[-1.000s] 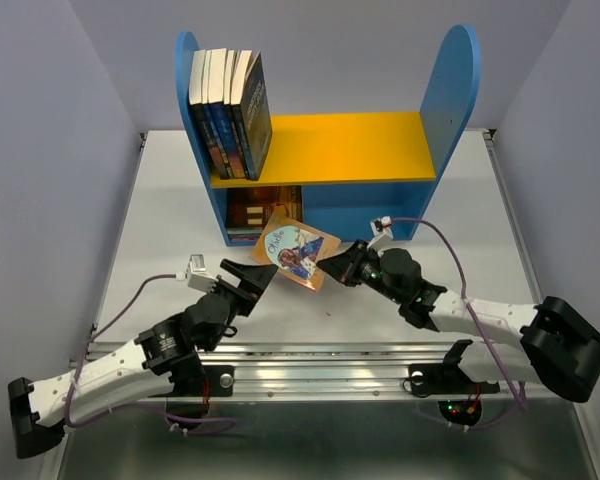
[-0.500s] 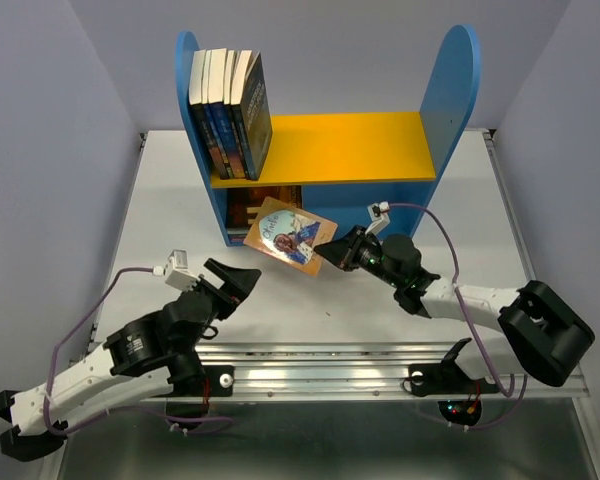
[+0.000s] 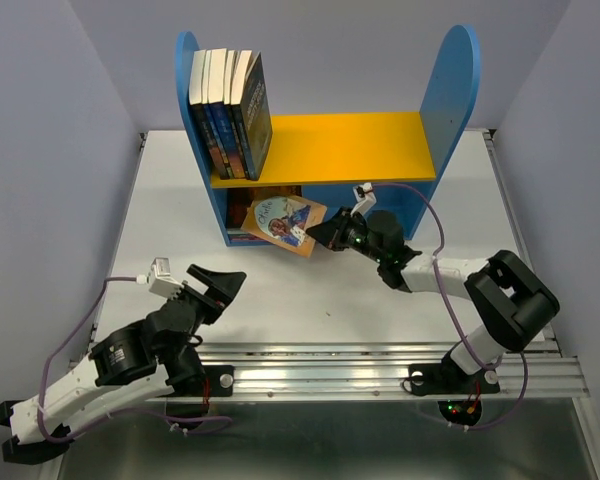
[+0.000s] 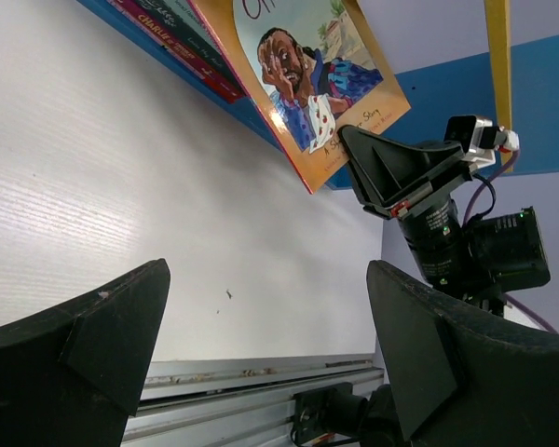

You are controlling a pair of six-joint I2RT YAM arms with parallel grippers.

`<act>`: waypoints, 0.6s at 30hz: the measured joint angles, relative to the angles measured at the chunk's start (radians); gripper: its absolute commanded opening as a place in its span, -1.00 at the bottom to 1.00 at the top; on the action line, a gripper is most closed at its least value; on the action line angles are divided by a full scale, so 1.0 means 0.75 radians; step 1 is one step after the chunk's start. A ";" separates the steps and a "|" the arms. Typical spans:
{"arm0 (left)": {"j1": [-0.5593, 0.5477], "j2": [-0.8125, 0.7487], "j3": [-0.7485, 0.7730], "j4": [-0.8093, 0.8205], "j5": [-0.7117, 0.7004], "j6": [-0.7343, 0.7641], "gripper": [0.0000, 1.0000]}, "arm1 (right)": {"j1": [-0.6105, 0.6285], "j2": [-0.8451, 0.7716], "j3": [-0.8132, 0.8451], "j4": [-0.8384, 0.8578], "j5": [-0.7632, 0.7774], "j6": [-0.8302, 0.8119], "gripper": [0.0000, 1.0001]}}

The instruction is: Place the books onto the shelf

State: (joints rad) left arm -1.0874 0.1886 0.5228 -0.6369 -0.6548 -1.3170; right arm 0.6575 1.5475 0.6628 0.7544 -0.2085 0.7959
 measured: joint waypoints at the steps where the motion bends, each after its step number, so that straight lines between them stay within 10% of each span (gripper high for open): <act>1: 0.000 -0.003 0.000 -0.006 -0.001 -0.001 0.97 | -0.002 0.011 0.014 -0.007 0.007 -0.010 -0.96; 18: 0.000 -0.034 0.000 -0.061 -0.026 -0.036 0.97 | 0.007 0.148 0.178 -0.142 0.192 -0.158 -0.71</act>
State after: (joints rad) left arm -1.0874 0.1635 0.5228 -0.6827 -0.6746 -1.3441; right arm 0.6628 1.6585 0.7963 0.6479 -0.0643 0.6777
